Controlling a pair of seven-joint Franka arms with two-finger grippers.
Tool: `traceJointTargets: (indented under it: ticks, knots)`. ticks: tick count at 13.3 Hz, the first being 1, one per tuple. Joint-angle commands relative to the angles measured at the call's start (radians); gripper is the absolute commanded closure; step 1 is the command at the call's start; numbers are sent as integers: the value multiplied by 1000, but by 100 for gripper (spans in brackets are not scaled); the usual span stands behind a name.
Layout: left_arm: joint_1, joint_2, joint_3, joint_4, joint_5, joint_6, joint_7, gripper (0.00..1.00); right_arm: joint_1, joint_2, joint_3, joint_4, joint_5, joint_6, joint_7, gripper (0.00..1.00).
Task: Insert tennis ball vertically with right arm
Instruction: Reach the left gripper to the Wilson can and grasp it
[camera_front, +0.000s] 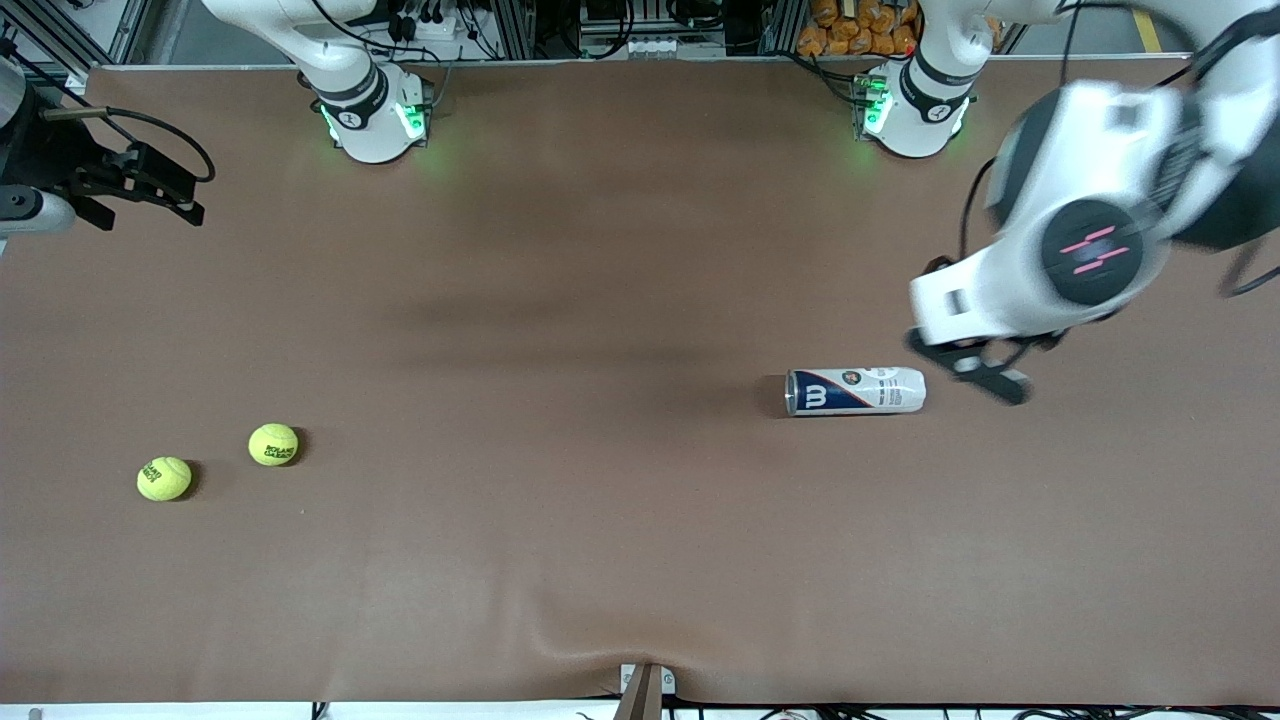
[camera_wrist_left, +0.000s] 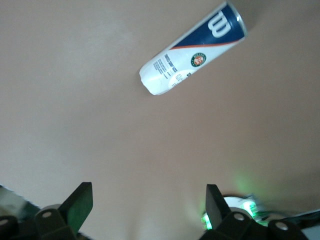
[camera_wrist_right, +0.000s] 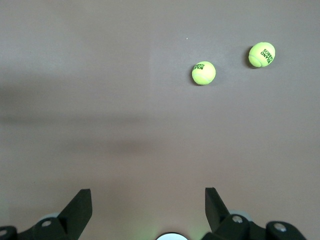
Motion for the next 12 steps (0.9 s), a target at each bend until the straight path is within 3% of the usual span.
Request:
traceJointTargets:
  ticks: [1, 4, 8, 12]
  knots:
    - [-50, 86, -1, 16, 79, 24, 92, 0, -12, 9, 3, 15, -12, -5, 0, 0]
    - [-93, 132, -9, -34, 127, 113, 168, 0, -10, 9, 2, 14, -13, -6, 0, 0]
    - [-94, 131, -9, -184, 133, 311, 236, 0, -15, 15, 2, 14, -35, -6, 0, 0]
    - [-104, 151, -9, -261, 178, 408, 239, 0, -35, 45, 2, 6, -50, 24, -1, 0]
